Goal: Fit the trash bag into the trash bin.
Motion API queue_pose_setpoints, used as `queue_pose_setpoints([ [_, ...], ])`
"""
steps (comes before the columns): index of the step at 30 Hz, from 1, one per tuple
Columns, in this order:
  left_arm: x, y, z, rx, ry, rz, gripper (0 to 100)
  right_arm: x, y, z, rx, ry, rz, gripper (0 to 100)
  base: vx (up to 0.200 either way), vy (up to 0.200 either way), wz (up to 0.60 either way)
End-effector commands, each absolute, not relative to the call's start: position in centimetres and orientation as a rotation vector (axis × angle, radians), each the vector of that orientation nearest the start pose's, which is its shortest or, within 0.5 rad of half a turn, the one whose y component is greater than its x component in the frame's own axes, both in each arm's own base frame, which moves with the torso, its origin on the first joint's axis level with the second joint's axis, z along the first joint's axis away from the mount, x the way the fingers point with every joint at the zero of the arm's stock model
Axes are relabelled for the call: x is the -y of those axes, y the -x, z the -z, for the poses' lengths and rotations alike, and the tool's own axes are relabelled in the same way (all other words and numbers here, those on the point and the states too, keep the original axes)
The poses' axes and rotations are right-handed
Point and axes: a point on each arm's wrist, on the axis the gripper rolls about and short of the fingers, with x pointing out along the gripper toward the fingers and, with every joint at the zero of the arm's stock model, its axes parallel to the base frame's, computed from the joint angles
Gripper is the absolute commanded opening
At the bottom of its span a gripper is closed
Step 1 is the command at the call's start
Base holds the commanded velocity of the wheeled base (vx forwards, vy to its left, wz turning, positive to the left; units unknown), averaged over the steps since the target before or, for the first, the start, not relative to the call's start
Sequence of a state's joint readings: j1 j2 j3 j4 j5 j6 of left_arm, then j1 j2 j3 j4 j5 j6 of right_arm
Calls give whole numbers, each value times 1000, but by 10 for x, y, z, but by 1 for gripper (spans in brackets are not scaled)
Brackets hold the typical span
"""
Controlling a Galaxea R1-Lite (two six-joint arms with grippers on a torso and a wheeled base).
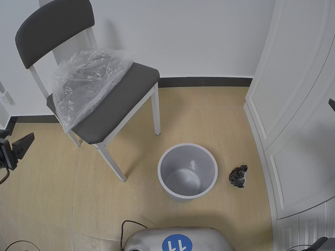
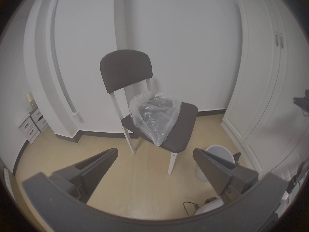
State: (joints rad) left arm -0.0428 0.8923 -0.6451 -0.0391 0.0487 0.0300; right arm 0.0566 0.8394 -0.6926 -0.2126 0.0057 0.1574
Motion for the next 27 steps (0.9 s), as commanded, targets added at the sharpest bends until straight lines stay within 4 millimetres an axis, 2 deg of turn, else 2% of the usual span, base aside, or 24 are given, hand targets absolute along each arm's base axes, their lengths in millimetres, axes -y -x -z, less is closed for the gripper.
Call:
queue_pose_setpoints([
  [1, 4, -131, -237, -307, -58, -9, 100, -13, -129, -286, 18, -172, -42, 100, 0, 0, 0],
  [6, 4, -140, -235, -333, -70, -9, 100, -26, -155, -286, 74, -219, 11, 100, 0, 0, 0],
  [9, 5, -151, -235, -356, -73, -10, 100, -35, -167, -276, 50, -241, 2, 100, 0, 0, 0],
  [15, 5, -170, -237, -382, -82, -38, 100, -41, -171, -265, 4, -278, -27, 100, 0, 0, 0],
  [27, 6, -208, -238, -394, -156, -80, 100, -39, -164, -271, 33, -286, -34, 100, 0, 0, 0],
])
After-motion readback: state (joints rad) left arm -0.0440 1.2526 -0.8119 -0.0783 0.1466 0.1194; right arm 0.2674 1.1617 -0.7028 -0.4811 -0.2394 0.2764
